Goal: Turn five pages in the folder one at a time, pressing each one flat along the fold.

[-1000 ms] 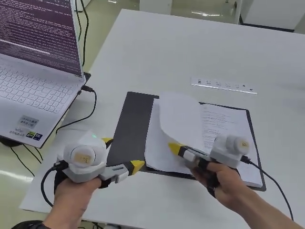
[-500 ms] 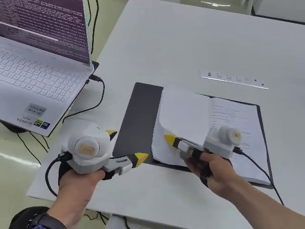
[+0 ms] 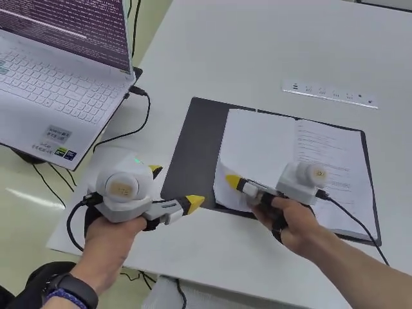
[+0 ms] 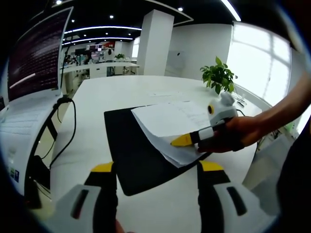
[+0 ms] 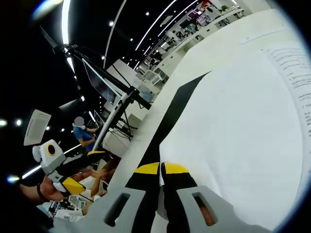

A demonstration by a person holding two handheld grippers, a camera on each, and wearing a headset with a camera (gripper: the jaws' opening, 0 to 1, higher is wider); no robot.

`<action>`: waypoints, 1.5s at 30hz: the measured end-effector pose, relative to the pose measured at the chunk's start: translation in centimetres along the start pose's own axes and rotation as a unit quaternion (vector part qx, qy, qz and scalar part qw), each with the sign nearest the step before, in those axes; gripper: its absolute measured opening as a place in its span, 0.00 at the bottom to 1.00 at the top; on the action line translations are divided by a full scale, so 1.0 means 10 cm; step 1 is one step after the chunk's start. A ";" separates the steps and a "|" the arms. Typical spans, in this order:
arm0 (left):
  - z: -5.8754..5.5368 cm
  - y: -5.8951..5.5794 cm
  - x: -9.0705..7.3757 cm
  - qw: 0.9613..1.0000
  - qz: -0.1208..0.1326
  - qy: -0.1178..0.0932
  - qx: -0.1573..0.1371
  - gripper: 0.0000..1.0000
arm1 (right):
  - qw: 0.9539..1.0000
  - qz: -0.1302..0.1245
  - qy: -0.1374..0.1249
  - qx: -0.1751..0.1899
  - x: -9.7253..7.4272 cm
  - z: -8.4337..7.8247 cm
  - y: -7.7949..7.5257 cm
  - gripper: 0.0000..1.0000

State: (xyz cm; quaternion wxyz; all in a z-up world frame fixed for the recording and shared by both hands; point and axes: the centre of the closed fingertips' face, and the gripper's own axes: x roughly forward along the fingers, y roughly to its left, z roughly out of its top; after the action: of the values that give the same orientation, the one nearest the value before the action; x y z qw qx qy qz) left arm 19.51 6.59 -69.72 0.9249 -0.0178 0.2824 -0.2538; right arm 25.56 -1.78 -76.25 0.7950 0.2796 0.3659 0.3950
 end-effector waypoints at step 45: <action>0.05 -0.26 0.47 0.998 -0.046 0.021 0.021 0.55 | 0.997 0.036 0.023 -0.065 -0.80 -0.27 0.23 0.34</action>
State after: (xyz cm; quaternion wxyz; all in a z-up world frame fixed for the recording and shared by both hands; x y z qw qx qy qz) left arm 21.98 2.03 -71.27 0.9063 -0.0060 0.2951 -0.3024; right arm 19.01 -6.84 -73.24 0.7882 0.2313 0.3470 0.4526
